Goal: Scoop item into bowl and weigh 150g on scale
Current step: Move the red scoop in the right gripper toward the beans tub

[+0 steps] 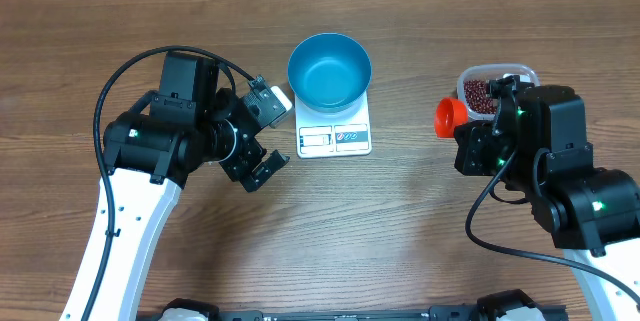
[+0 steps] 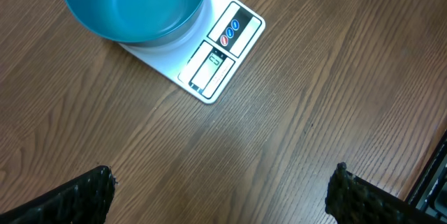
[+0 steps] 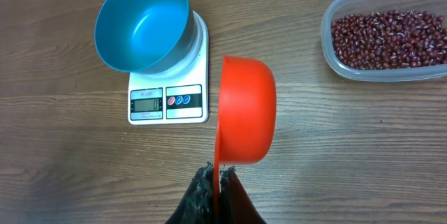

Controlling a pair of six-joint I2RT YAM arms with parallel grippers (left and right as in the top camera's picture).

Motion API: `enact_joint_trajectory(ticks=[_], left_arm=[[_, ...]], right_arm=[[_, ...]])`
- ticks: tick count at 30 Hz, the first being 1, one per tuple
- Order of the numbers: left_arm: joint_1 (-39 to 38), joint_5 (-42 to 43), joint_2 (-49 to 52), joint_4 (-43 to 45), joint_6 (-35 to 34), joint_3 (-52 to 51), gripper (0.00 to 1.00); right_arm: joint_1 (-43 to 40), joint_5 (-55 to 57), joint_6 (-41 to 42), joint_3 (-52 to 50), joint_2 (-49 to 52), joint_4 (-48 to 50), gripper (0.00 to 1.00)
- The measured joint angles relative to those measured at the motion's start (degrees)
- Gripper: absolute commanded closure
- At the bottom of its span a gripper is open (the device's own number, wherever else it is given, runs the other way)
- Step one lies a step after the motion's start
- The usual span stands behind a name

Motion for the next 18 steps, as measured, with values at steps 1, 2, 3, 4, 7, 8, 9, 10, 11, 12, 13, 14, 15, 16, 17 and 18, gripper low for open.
enact_joint_trajectory(ticks=[1, 2, 3, 4, 7, 8, 9, 10, 11, 12, 13, 14, 15, 16, 17, 18], left_arm=[[0.0, 0.3, 0.0, 0.0, 0.0, 0.0, 0.0], [0.0, 0.6, 0.0, 0.0, 0.0, 0.0, 0.0], [0.0, 1.0, 0.0, 0.0, 0.0, 0.0, 0.0], [0.0, 1.4, 0.0, 0.0, 0.0, 0.0, 0.0], [0.0, 2.3, 0.0, 0.0, 0.0, 0.0, 0.0], [0.0, 2.4, 0.0, 0.0, 0.0, 0.0, 0.0], [0.0, 2.5, 0.0, 0.0, 0.0, 0.0, 0.0], [0.0, 2.6, 0.0, 0.0, 0.0, 0.0, 0.0], [0.0, 2.6, 0.0, -0.1, 0.0, 0.0, 0.0], [0.0, 2.6, 0.0, -0.2, 0.0, 0.0, 0.0], [0.0, 2.6, 0.0, -0.2, 0.0, 0.0, 0.0], [0.0, 2.6, 0.0, -0.2, 0.0, 0.0, 0.0], [0.0, 2.6, 0.0, -0.3, 0.0, 0.0, 0.0], [0.0, 2.6, 0.1, -0.4, 0.0, 0.0, 0.0], [0.0, 2.6, 0.3, -0.4, 0.0, 0.0, 0.0], [0.0, 2.6, 0.5, -0.4, 0.0, 0.0, 0.0]], right_arm=[[0.0, 0.0, 0.0, 0.0, 0.0, 0.0, 0.96], [0.0, 0.0, 0.0, 0.0, 0.0, 0.0, 0.96], [0.0, 0.0, 0.0, 0.0, 0.0, 0.1, 0.96], [0.0, 0.0, 0.0, 0.0, 0.0, 0.2, 0.96], [0.0, 0.0, 0.0, 0.0, 0.0, 0.3, 0.96], [0.0, 0.2, 0.0, 0.0, 0.0, 0.4, 0.96], [0.0, 0.5, 0.0, 0.0, 0.0, 0.4, 0.96], [0.0, 0.8, 0.0, 0.0, 0.0, 0.3, 0.96], [0.0, 1.1, 0.0, 0.0, 0.0, 0.3, 0.96], [0.0, 1.3, 0.0, 0.0, 0.0, 0.4, 0.96], [0.0, 1.5, 0.0, 0.0, 0.0, 0.3, 0.96], [0.0, 1.6, 0.0, 0.0, 0.0, 0.4, 0.96], [0.0, 1.6, 0.0, 0.0, 0.0, 0.4, 0.96], [0.0, 1.7, 0.0, 0.0, 0.0, 0.4, 0.96], [0.0, 1.8, 0.0, 0.0, 0.0, 0.4, 0.96], [0.0, 1.9, 0.0, 0.0, 0.0, 0.4, 0.96]])
